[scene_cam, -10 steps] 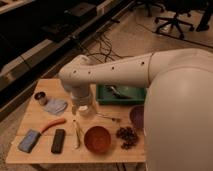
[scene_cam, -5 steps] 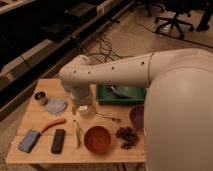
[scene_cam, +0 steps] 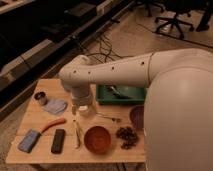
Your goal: Wipe tray with brush
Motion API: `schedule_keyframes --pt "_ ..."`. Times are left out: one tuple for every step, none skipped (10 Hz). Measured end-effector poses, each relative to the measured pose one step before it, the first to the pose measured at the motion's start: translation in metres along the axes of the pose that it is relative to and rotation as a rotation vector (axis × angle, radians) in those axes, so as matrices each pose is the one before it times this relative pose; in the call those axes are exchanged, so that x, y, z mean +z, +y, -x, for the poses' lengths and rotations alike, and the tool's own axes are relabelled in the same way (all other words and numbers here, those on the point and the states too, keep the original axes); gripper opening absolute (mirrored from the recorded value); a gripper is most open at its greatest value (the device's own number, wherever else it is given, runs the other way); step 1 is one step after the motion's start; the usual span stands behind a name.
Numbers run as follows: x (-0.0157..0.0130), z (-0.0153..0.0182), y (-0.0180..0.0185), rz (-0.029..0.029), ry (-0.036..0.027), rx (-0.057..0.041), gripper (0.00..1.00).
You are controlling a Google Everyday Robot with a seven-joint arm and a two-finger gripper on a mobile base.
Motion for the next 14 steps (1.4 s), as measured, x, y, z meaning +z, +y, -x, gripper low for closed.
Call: schedule_keyframes --pt "0.00003 -0.00002 0.00002 -0.00005 0.00005 -0.00008 0.65" --pt "-0.00003 -0.00001 0.00001 0.00008 -0.00002 0.00002 0.65" --pt "-0.00001 0.00003 -0.00002 -0.00002 -0.00004 0.00005 0.65" --pt "0.00001 -0.00002 0.00002 -0.00004 0.0 -0.00009 0.65" --pt "-0.00001 0.00001 -0.00002 0.00002 0.0 0.00007 0.65" --pt "-0.00004 0.00002 -0.00001 -0.00005 -0.00018 -0.00007 0.65" --pt "-0.001 0.00015 -0.00038 -0.00207 -0.00302 0.00091 0.65" --pt "-0.00124 0.00104 -0.00243 -0.01246 -0.01232 0.00379 0.65" --pt "-0.00752 0.00264 -0.00259 -0.00677 -0.02395 0.00263 0.65" --pt "-0.0062 0.00671 -0.00853 -0.00814 -0.01935 0.01135 0.65" --pt "-0.00996 0.01058 -0.01533 -0.00393 -0.02576 0.01072 0.65" --pt "-0.01091 0.01021 -0.01952 0.00177 -0.02504 0.01208 0.65" --pt "-0.01349 0.01084 -0.02427 0.01744 -0.03265 0.01323 0.65" --pt "-0.00912 0.00458 -0.01842 0.02149 -0.02143 0.01407 0.65"
